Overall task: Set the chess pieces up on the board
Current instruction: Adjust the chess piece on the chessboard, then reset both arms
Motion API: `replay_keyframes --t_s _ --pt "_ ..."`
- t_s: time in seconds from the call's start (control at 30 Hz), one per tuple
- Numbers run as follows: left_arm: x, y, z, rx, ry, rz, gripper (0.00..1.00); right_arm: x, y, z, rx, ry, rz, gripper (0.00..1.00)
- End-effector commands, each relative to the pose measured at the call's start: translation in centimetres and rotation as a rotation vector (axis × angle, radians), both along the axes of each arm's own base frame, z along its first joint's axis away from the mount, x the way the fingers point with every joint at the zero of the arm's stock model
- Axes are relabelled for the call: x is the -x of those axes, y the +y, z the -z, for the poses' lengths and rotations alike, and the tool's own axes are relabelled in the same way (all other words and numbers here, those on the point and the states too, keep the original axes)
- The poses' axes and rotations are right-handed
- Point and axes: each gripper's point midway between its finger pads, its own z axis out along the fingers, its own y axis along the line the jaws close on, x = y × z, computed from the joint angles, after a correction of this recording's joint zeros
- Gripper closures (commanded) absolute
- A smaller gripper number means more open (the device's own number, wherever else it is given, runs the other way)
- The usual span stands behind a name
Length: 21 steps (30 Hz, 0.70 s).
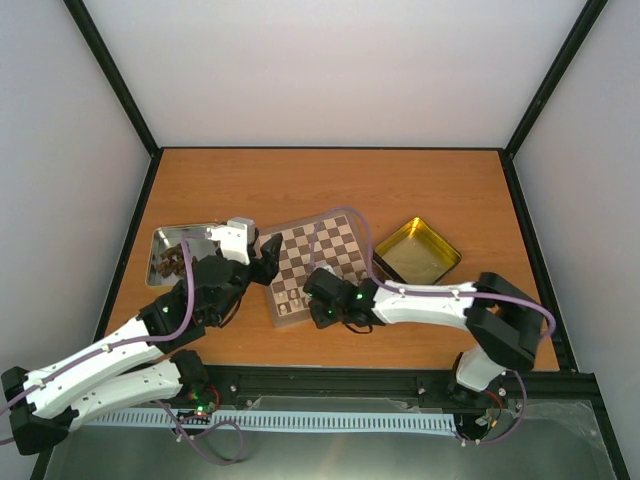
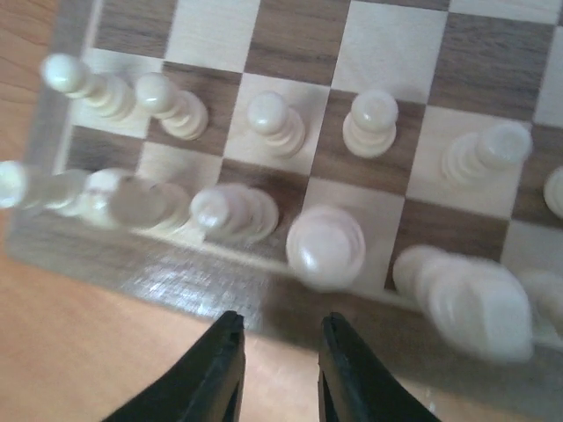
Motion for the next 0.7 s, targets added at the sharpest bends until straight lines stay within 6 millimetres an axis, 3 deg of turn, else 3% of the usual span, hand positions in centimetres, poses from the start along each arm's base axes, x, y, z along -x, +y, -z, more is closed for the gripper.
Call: replay_keyframes --t_s 0.0,0.1,0.3,0.43,0.67 --pt "0.7 0.7 -1.1 -0.015 -0.004 0.004 0.41 1.6 -0.1 -4.1 -0.128 -0.028 -0.106 0.70" --pt "1.2 1.4 -1.6 -0.022 0.000 0.008 0.39 1.6 -2.4 -7.2 -0.148 -0.100 -0.081 0.61" --pt "3.0 2.7 -4.1 -0.001 -0.037 0.064 0.26 -1.4 -10.8 -13.8 -0.043 -0.305 0.176 0.44" --pt "4.1 4.7 -6.2 -0.001 -0.068 0.054 0.01 -2.5 -16.9 -19.8 -0.001 -0.488 0.338 0.31" --pt "5.1 9.7 -8.8 -0.005 -0.107 -0.081 0.00 -1.7 -23.8 -27.4 -0.020 -0.694 0.487 0.09"
